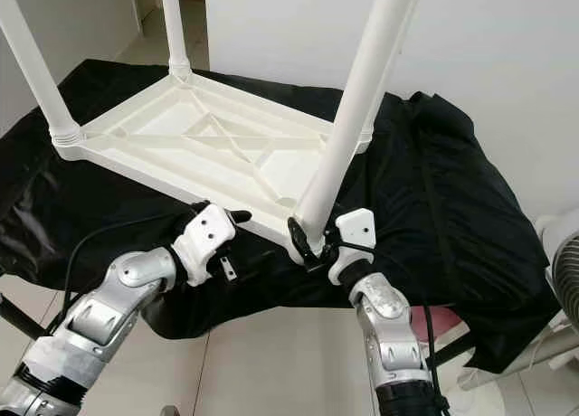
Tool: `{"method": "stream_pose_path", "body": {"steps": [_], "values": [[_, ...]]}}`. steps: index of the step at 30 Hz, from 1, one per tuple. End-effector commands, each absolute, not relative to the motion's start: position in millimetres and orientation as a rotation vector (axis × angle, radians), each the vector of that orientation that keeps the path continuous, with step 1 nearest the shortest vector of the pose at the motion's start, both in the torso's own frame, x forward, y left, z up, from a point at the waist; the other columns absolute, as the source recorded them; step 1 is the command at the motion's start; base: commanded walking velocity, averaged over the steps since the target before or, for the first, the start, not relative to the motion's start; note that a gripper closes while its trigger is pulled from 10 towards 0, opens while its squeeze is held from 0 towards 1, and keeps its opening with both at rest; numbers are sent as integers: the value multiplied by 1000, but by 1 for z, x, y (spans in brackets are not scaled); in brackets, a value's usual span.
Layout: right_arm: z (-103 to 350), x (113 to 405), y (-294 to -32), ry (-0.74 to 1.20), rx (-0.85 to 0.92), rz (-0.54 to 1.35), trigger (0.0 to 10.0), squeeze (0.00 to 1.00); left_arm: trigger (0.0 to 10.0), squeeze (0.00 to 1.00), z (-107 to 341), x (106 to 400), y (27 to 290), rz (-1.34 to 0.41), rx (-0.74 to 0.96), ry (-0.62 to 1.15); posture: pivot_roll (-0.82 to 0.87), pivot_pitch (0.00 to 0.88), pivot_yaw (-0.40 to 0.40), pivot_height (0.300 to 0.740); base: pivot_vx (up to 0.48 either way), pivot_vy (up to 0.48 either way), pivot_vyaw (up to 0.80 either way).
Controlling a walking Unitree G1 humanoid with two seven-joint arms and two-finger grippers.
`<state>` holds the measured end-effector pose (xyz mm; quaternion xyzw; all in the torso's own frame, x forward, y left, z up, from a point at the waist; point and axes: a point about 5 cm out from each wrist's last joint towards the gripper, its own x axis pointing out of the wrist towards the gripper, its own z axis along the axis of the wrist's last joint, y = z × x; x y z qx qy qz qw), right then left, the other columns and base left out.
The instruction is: Building children table
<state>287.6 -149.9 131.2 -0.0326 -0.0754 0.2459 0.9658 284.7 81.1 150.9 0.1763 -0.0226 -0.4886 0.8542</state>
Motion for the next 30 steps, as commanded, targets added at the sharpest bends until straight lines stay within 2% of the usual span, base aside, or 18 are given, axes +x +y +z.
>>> {"method": "stream_pose_path", "body": {"steps": [1,10,11,12,13,15,16,27,28,30], "values": [[130,289,-152,-150,-72,532,10000,0,10000,0,152,283,81,-1065,376,-52,-6,0,-75,740,0,0,0],[126,306,-152,-76,-115,690,10000,0,10000,0,152,285,83,-1057,384,-40,2,0,-71,740,0,0,0],[127,311,-151,-72,-125,709,3843,0,10000,0,152,286,83,-1056,385,-39,8,0,-71,740,0,0,0],[128,314,-149,-70,-132,726,3843,0,10000,0,152,286,83,-1055,384,-39,8,0,-71,740,0,0,0],[128,317,-149,-70,-133,738,1882,0,10000,0,152,286,83,-1054,385,-39,9,0,-72,740,0,0,0],[129,319,-148,-70,-132,743,1882,0,10000,0,152,286,83,-1052,385,-39,9,0,-72,740,0,0,0],[128,320,-148,-66,-135,744,0,0,10000,0,152,285,84,-1052,384,-38,13,0,-73,740,0,0,0],[122,322,-154,-40,-123,767,0,0,10000,0,152,284,84,-1052,385,-35,16,0,-73,740,0,0,0],[120,322,-154,-36,-122,766,10000,0,10000,0,152,284,84,-1053,384,-34,14,0,-71,740,0,0,0],[120,320,-155,-40,-115,755,10000,0,10000,0,151,284,84,-1055,384,-32,11,0,-69,740,0,0,0]]}}
